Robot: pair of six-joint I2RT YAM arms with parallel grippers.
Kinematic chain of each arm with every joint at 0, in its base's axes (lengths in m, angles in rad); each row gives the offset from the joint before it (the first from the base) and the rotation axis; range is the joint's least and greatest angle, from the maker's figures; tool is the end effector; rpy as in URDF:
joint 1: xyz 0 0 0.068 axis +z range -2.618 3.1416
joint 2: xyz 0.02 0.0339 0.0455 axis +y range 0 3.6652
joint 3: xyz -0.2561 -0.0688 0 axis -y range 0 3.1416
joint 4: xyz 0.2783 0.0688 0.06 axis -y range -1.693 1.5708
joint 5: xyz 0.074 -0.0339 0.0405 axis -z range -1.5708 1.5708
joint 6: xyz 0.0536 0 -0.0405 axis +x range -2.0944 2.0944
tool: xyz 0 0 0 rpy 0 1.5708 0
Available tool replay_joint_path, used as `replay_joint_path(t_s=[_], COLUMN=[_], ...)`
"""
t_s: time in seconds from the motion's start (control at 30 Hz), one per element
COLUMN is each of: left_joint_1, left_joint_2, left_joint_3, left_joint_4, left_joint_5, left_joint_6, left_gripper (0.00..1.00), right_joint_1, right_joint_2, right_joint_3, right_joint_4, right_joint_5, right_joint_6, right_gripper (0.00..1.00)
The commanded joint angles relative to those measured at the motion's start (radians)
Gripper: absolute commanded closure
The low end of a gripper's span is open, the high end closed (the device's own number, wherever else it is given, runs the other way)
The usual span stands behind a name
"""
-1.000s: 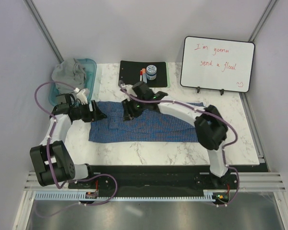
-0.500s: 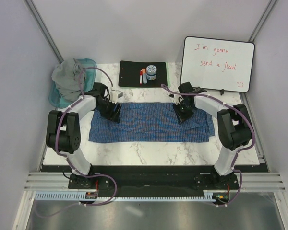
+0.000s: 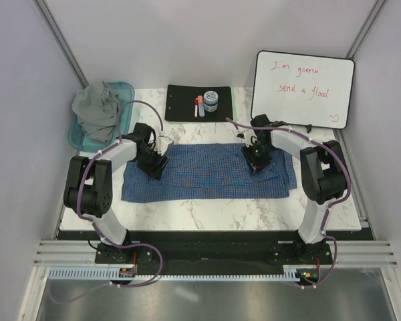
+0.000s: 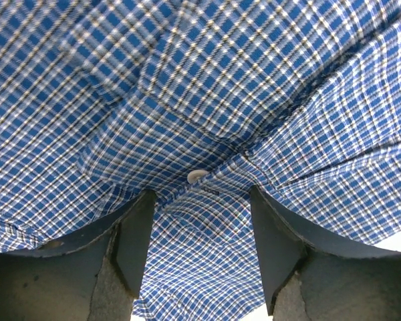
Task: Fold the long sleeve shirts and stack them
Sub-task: Fold the shirt
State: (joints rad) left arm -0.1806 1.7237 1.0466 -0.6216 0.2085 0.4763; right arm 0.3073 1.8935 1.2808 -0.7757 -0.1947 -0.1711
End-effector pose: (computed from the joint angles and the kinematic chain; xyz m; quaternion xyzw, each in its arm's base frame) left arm 0.3398 -0.0733 0.1172 0.3312 0.9282 -0.0821 0.1486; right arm 0.3651 0.1268 0.1209 -0.2434 0.9608 0.1027 0.0838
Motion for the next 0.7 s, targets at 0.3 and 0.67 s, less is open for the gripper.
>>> replay_joint_path(t_s=[0.3,0.67], left_joint_1=[0.004,-0.016], left_joint_2=[-0.101,-0.082], left_joint_3=[0.099,0.213], left_joint_4=[-0.221,-0.228], left_joint_5=[0.152,0.219], left_joint_6=[0.065,0.104], left_gripper=[0.22,0.2], right_joint_1=[-0.178,-0.217], right_joint_2=[0.074,0.225], right_joint_3=[0.307,0.355], right_joint_4=[-0.065,-0.031], right_joint_5=[0.118,0.107], right_joint_6=[-0.186,-0.194], right_gripper=[0.7,0.79])
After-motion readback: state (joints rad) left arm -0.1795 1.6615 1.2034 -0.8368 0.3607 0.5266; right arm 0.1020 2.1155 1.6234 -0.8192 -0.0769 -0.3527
